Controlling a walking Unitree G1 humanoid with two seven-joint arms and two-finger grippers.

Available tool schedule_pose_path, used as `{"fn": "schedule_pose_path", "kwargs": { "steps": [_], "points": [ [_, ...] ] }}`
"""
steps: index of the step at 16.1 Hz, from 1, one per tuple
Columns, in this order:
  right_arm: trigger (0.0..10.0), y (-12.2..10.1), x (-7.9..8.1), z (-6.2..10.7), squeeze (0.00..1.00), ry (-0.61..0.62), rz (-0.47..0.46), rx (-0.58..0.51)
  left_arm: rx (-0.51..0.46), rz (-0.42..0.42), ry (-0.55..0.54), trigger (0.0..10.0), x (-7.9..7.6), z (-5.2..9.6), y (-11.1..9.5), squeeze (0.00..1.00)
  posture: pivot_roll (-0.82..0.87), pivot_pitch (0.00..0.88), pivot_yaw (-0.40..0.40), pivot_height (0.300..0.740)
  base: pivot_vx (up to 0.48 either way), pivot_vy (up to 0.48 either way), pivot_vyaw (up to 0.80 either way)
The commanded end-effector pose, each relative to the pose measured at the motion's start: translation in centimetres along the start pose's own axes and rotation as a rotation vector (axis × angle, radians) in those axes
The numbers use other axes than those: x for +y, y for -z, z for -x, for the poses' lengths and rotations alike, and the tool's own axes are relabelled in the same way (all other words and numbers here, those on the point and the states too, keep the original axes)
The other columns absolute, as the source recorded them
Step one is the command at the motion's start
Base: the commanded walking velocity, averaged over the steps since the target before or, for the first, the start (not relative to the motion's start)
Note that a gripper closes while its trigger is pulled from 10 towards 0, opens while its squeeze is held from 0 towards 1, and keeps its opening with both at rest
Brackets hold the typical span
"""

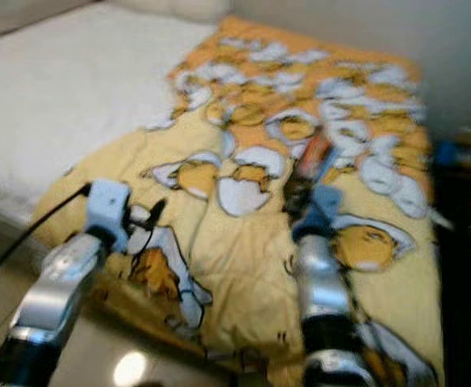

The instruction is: Clean up the room

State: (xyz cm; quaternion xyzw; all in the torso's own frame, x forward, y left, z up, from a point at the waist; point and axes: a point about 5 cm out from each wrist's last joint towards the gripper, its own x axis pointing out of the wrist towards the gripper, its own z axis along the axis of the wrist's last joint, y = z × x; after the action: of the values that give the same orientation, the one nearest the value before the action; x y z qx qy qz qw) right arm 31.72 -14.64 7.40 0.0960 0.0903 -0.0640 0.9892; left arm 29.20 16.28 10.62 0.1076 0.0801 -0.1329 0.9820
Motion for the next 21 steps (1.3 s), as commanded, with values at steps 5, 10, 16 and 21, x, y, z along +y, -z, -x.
{"fn": "schedule_pose_path", "kwargs": {
  "steps": [5,10,16,21],
  "points": [
    [10.0,-1.3,-0.7,-0.4,0.00,0.014,0.011,-0.039,-0.021,0.009,0.008,10.0,-0.4,-0.3,-0.6,0.00,-0.01,0.000,-0.022,0.740,0.000,0.272,-0.80],
    [10.0,-1.3,-0.6,-0.4,0.00,0.015,0.012,-0.038,-0.019,0.011,0.008,10.0,-0.3,-0.4,-0.6,0.00,-0.01,0.000,-0.021,0.740,0.000,0.268,-0.80],
    [10.0,-1.7,-0.2,-0.5,0.00,-0.009,0.003,-0.060,-0.023,0.009,-0.016,10.0,0.3,-0.5,-0.9,0.00,-0.01,0.000,-0.017,0.740,0.000,0.304,-0.27],
    [10.0,-1.9,0.0,-0.7,0.00,-0.015,-0.003,-0.060,-0.017,-0.004,-0.035,10.0,0.9,-0.6,-1.0,0.00,-0.01,0.000,-0.013,0.740,0.000,0.338,0.00]
  ]
}}
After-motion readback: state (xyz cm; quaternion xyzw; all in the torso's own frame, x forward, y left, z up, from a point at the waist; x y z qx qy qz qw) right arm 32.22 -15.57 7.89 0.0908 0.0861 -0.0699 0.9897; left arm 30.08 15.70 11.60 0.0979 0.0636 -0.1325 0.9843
